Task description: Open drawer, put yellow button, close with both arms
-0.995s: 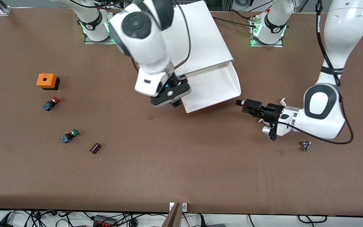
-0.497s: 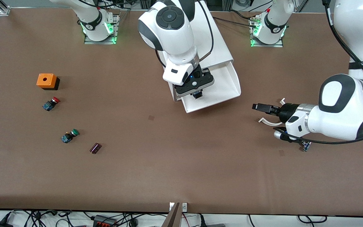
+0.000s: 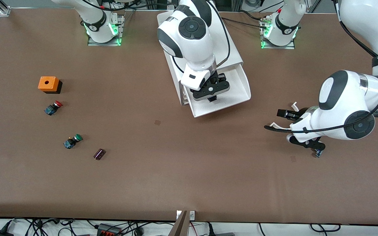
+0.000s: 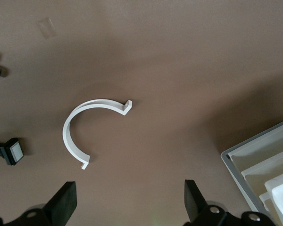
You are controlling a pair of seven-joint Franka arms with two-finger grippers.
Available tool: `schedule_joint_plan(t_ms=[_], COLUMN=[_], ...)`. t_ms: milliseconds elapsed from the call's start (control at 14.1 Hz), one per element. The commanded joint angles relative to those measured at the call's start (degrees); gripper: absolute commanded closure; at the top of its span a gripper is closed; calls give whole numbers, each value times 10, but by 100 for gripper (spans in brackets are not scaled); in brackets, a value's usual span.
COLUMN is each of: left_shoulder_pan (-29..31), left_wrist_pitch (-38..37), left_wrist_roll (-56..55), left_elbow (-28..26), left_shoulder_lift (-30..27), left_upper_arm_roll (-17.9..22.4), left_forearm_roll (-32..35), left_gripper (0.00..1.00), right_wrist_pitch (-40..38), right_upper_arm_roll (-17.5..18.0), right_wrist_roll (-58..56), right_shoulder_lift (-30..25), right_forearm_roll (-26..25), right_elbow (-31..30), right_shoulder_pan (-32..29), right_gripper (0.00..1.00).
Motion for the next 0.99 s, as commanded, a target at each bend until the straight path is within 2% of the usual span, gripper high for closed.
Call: schedule_joint_plan(t_ms=[0,213,497,569,640,711,924], left_shoulder_pan=[-3,-16,-10,-11,-14,-15,-9], left_wrist_pitch=[-9,-3,12,13,13,13,12], left_wrist_roll=[-36,-241,-251,-249,-250,-250,-249], left_elbow=[6,45,53,53,50,50,45], left_shoulder_lift=[-5,3,4,4,4,3,3], left_upper_arm_roll=[6,8,3,2,2,1,1], left_forearm_roll=[12,20,28,29,29,25,8], left_gripper=[0,0,0,0,0,0,0], right_wrist_pitch=[-5,-6,1,2,2,3,7], right_upper_arm_roll=[1,6,6,6,6,5,3], right_wrist_roll=[16,16,17,16,17,17,49], right_shoulder_lift=[16,20,28,28,28,28,27], right_forearm_roll=[3,3,3,3,2,1,2], right_elbow=[23,23,24,24,23,24,24], right_shoulder_pan=[3,9,11,10,10,10,10], right_gripper=[100,100,98,88,61,1,0])
